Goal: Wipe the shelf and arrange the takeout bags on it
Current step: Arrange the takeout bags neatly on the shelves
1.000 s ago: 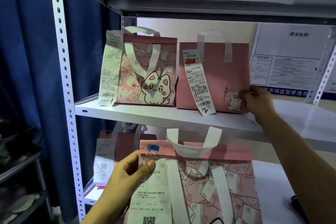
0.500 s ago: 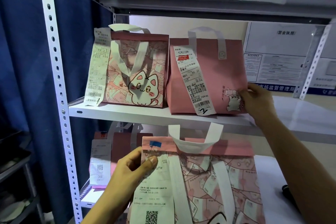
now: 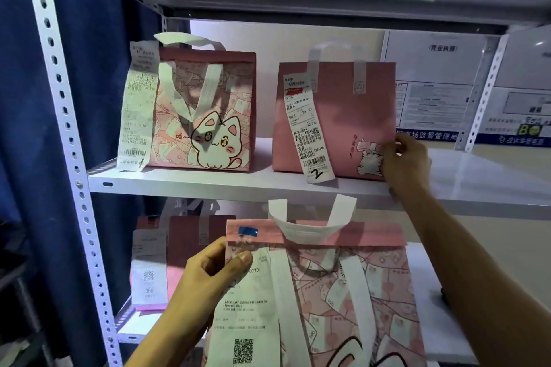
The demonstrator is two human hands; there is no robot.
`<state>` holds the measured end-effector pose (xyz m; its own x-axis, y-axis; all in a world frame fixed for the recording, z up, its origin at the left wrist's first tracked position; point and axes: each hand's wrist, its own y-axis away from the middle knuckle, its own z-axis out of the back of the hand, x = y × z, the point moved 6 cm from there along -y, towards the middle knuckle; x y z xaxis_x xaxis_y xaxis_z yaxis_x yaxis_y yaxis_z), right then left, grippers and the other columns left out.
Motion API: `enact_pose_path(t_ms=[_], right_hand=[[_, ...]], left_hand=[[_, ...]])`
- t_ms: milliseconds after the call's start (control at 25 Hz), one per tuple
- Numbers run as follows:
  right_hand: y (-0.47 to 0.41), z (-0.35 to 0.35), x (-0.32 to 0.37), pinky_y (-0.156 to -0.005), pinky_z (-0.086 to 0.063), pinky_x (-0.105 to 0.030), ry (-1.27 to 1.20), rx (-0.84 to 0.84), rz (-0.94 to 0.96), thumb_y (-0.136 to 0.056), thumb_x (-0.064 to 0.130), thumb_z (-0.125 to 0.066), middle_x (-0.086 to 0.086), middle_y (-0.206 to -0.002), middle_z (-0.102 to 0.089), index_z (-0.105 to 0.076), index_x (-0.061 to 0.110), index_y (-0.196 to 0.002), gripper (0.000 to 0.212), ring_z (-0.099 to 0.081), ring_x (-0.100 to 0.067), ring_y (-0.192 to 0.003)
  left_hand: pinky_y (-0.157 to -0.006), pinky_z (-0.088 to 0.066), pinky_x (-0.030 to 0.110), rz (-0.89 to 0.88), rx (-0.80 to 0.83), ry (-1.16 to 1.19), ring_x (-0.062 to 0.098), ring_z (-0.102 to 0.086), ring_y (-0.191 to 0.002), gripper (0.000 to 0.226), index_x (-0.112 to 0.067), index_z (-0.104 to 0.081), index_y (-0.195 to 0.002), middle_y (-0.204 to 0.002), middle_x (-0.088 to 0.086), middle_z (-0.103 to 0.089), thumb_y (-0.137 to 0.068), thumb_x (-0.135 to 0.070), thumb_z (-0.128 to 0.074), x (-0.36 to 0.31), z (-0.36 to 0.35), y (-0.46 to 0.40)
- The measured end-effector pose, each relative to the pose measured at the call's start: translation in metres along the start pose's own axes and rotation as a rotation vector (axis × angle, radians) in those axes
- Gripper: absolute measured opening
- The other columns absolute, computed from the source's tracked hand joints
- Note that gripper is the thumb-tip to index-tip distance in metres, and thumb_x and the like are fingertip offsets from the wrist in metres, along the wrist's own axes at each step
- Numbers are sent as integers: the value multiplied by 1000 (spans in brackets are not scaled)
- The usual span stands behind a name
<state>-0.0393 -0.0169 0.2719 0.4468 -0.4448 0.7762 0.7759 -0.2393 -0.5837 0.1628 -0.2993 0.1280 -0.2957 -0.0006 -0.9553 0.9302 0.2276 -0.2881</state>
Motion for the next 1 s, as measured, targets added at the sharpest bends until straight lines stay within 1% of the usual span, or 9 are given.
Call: enact_pose_path(t_ms=[120,240,360,440,480,560,640,880,1000], right_hand=[[-5,1,-2,-66,-59,-52,10,28,-10,-101,27,-44,3,-96,-65,-63,31,-101,19,-63,-28,-75],[-8,1,-7,-62,-51,-32,-12,59,-16,-102,29,-46,2,-104,-66,-64,26,-111,21,-62,-20,-74],[-10,4,-12,-67,-52,-24,-62,75,-30,-100,32,-51,6,-108,-66,-63,24,-126,29,-67,-20,-86],[-9,10,-13,-55,-45,-10,-79,77,-39,-100,30,-54,6,-112,-65,-61,21,-130,32,-64,-10,-80],[-8,14,-13,-56,-44,-9,-86,67,-33,-99,30,-56,4,-116,-66,-60,20,-130,33,-63,-8,-82],[-6,25,-13,-77,-43,-17,-100,22,-1,-97,32,-60,3,-125,-66,-58,20,-131,35,-63,-12,-102],[1,40,-14,-86,-42,-19,-150,-49,41,-96,32,-63,4,-124,-65,-57,20,-130,36,-61,-12,-115],[63,80,-42,-93,-52,-18,-354,-88,96,-96,25,-64,1,-116,-68,-62,16,-124,29,-65,-9,-108],[102,90,-73,-93,-55,-34,-409,15,43,-94,35,-61,-2,-111,-71,-65,20,-119,29,-69,-17,-107]], left_hand=[[-84,-55,28,12,-14,-10,21,-69,-94,17,-27,-76,-101,-105,9,-76,-89,-19,-66,-1,-4,2],[-80,-57,23,30,-28,-9,19,-70,-92,20,-22,-76,-103,-104,8,-76,-92,-11,-63,0,-10,4],[-85,-55,29,33,-35,-23,23,-70,-97,21,-23,-76,-104,-106,7,-76,-92,-12,-63,0,-17,7],[-86,-56,30,49,-43,-18,24,-71,-99,20,-21,-75,-106,-106,6,-76,-92,-12,-63,1,-21,10],[-86,-56,33,62,-50,-7,26,-72,-100,20,-20,-74,-106,-106,6,-77,-92,-12,-63,1,-24,11],[-91,-56,44,80,-58,17,31,-72,-101,19,-22,-75,-103,-107,8,-76,-91,-13,-64,4,-28,15],[-94,-54,50,89,-68,24,33,-71,-101,19,-23,-75,-103,-107,10,-76,-90,-15,-64,7,-33,19],[-83,-57,42,140,-90,30,31,-74,-93,21,-13,-71,-109,-102,10,-77,-92,-9,-61,33,-54,42],[-86,-56,42,187,-109,-20,27,-73,-94,18,-17,-72,-107,-101,5,-78,-93,-10,-63,54,-58,58]])
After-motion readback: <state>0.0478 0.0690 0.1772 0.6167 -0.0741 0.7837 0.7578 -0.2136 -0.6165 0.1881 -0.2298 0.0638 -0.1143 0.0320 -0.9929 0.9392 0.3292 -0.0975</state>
